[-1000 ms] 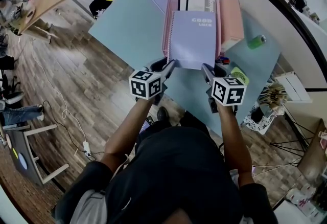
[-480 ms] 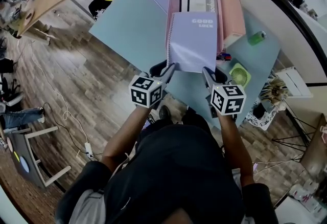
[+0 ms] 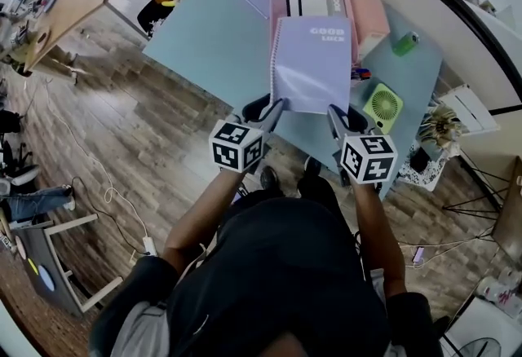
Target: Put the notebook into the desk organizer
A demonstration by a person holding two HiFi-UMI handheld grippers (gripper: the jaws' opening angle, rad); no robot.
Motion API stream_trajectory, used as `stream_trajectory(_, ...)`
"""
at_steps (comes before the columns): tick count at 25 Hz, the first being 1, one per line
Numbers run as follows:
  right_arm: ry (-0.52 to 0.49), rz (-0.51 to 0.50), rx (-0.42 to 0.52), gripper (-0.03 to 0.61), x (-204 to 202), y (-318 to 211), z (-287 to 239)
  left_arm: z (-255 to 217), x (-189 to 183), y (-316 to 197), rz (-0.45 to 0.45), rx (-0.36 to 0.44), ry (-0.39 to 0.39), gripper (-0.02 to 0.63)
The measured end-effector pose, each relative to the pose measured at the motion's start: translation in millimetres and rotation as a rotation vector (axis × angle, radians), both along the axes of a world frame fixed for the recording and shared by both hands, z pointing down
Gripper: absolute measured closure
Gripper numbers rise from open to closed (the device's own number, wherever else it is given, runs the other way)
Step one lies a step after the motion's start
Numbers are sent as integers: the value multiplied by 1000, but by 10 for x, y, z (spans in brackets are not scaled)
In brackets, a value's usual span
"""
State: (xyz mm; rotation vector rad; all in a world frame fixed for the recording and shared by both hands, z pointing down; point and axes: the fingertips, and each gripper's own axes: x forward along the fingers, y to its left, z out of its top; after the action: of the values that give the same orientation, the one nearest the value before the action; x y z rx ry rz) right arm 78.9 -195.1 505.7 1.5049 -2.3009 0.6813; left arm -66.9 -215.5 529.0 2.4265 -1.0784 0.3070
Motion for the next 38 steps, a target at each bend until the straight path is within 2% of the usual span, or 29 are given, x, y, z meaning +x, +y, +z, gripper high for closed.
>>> stream_trajectory(7, -2, 30, 21, 456, -46, 252, -46, -67, -46, 220, 29, 25, 6, 451)
stream_trajectory(17, -24, 14, 19, 455, 31, 537, 23, -58, 20, 542, 9, 24, -14, 451)
stream_trajectory(30, -27, -56, -7, 454, 150, 1065, 178, 94, 127, 1165, -61, -19, -27, 451)
stream_trajectory(38, -24, -77, -38, 454, 190, 1192, 379, 320, 169, 1311, -80, -60, -28, 451)
